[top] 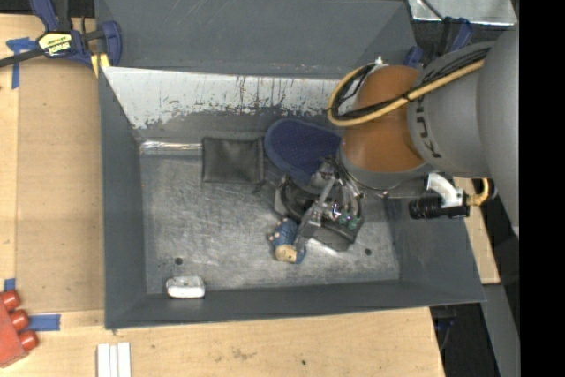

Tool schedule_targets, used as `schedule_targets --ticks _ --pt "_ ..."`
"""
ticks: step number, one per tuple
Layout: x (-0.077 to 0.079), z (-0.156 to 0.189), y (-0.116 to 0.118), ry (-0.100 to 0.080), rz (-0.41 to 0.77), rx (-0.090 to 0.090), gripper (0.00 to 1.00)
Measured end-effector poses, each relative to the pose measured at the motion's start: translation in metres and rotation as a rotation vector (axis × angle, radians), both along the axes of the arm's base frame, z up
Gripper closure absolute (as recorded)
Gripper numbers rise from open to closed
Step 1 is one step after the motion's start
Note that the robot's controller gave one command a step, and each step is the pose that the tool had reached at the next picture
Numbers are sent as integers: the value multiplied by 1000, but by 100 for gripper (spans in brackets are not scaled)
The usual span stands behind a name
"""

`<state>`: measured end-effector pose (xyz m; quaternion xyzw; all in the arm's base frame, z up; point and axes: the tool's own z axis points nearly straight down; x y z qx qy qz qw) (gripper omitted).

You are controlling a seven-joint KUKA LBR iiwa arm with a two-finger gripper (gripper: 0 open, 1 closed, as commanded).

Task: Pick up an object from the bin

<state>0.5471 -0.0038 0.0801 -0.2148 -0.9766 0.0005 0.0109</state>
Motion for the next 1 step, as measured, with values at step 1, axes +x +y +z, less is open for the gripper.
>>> schedule_targets --ticks 1 --pt "-1 0 1 8 3 3 100"
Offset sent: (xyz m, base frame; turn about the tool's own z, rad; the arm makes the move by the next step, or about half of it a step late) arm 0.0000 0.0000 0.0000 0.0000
